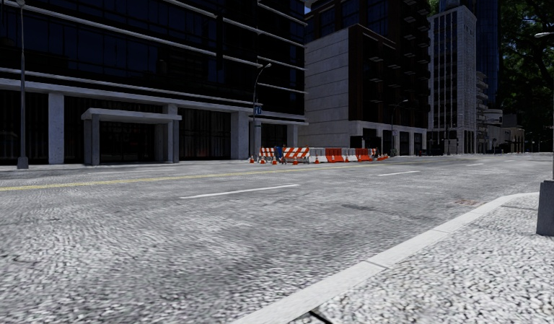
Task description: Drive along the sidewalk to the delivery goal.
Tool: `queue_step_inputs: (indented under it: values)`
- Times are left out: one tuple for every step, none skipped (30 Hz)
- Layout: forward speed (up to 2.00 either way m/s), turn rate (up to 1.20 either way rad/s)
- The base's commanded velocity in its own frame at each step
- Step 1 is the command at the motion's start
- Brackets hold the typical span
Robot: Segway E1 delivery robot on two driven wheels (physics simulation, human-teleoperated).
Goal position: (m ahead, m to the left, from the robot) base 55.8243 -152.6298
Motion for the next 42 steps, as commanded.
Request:
queue_step_inputs:
  values:
    - [0.00,0.00]
    - [0.00,0.00]
    - [0.00,0.00]
    - [0.00,0.00]
    - [0.00,0.00]
    - [0.00,0.00]
    - [0.00,0.00]
    - [0.00,0.00]
    - [0.00,0.00]
    - [0.00,0.00]
    - [0.00,0.00]
    - [0.00,0.00]
    - [0.00,0.00]
    - [0.00,0.00]
    - [0.00,0.00]
    - [0.00,0.00]
    - [0.00,0.00]
    - [0.00,0.00]
    - [0.00,0.00]
    - [0.00,0.00]
    - [0.00,0.00]
    - [0.00,0.00]
    - [0.00,0.00]
    - [0.00,0.00]
    - [0.00,0.00]
    - [0.00,0.00]
    - [0.00,0.00]
    - [0.00,0.00]
    - [0.00,0.00]
    - [0.00,0.00]
    - [0.00,-0.13]
    - [0.00,-0.24]
    - [0.00,-0.24]
    - [0.00,-0.28]
    - [0.00,-0.30]
    - [0.25,-0.34]
    - [0.43,-0.41]
    - [0.43,-0.41]
    - [0.49,-0.44]
    - [0.51,-0.45]
    - [0.51,-0.52]
    - [0.52,-0.55]
